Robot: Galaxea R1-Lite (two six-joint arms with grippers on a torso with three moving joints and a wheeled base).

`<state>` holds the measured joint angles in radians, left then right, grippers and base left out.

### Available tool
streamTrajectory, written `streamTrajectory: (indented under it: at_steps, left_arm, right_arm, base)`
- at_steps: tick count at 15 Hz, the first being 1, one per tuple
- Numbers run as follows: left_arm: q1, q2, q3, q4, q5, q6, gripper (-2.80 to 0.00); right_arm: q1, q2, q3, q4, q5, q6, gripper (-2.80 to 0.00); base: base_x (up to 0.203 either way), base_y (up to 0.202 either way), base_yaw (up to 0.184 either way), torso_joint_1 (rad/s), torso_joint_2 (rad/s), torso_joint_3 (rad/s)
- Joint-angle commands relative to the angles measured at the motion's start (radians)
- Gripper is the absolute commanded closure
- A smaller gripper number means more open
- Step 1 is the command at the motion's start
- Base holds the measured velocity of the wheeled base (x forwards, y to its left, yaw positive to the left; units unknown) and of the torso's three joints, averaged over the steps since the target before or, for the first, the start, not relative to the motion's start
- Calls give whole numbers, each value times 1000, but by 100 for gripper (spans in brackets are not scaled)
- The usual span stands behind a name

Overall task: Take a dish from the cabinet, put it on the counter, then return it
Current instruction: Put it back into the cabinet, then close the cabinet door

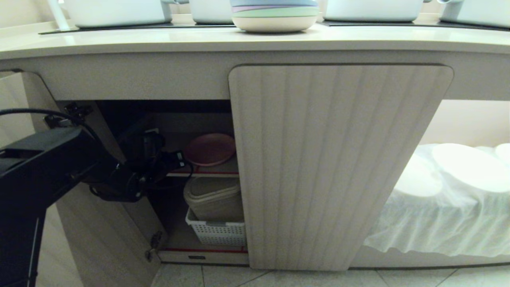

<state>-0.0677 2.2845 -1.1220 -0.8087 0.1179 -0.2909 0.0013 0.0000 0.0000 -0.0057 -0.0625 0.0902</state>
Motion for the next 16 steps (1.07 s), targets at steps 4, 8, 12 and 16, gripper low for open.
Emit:
streamTrajectory:
  at_steps: [4, 8, 12, 16]
  left_arm:
    - [0, -77, 109, -34, 2, -1, 0]
    - [4, -129, 258, -111, 2, 16, 0]
    - [5, -200, 401, -208, 0, 45, 0]
    - [-1, -294, 513, -212, 0, 49, 0]
  right_arm:
    - [0, 0, 0, 0, 0, 0, 0]
    - [0, 0, 0, 0, 0, 0, 0]
    - [0, 0, 0, 0, 0, 0, 0]
    - [0, 0, 0, 0, 0, 0, 0]
  base:
    - [0, 0, 0, 0, 0, 0]
    - [0, 0, 0, 0, 0, 0]
    - [0, 0, 0, 0, 0, 0]
    - [0, 0, 0, 0, 0, 0]
